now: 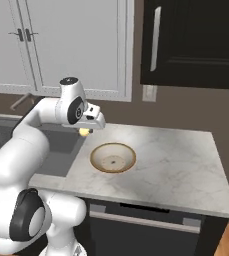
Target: Gather the eggs and milk located in the vicinity of the sink area and place them right next to the bowl.
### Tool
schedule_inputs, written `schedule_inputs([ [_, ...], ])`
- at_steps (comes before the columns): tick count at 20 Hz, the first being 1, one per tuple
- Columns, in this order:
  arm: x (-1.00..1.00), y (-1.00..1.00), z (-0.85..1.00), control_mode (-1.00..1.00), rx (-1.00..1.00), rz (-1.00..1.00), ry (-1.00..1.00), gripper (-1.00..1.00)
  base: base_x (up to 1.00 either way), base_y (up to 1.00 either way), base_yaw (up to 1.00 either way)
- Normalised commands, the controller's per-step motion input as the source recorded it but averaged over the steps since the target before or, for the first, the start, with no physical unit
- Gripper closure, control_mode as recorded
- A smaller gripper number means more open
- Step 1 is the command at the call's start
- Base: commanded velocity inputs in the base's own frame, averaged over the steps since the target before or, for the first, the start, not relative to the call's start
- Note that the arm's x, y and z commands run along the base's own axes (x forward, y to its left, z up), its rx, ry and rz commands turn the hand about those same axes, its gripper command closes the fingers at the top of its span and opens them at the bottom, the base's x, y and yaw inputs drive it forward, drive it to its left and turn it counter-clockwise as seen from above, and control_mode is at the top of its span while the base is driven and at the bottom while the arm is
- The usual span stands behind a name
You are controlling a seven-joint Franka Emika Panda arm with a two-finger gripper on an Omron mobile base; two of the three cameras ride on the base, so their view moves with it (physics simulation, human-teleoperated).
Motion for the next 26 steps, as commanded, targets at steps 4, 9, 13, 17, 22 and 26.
schedule_inputs([
  [4, 0.00, 0.00, 0.00, 1.00, 0.00, 0.00, 0.00, 1.00, 0.00, -0.58, 0.00],
  [9, 0.00, 0.00, 0.00, 1.00, 0.00, 0.00, 0.00, 1.00, 0.00, -0.59, 0.00],
  [13, 0.00, 0.00, 0.00, 1.00, 0.00, 0.00, 0.00, 1.00, 0.02, -0.32, 0.00],
  [17, 0.00, 0.00, 0.00, 1.00, 0.00, 0.00, 0.00, 1.00, 0.08, 0.00, 0.02],
  [22, 0.00, 0.00, 0.00, -1.00, 0.00, 0.00, 0.00, 1.00, 0.01, 0.00, 0.01],
  [26, 0.00, -0.01, -0.01, -1.00, 0.00, 0.00, 0.00, 1.00, 0.00, 0.00, 0.00],
])
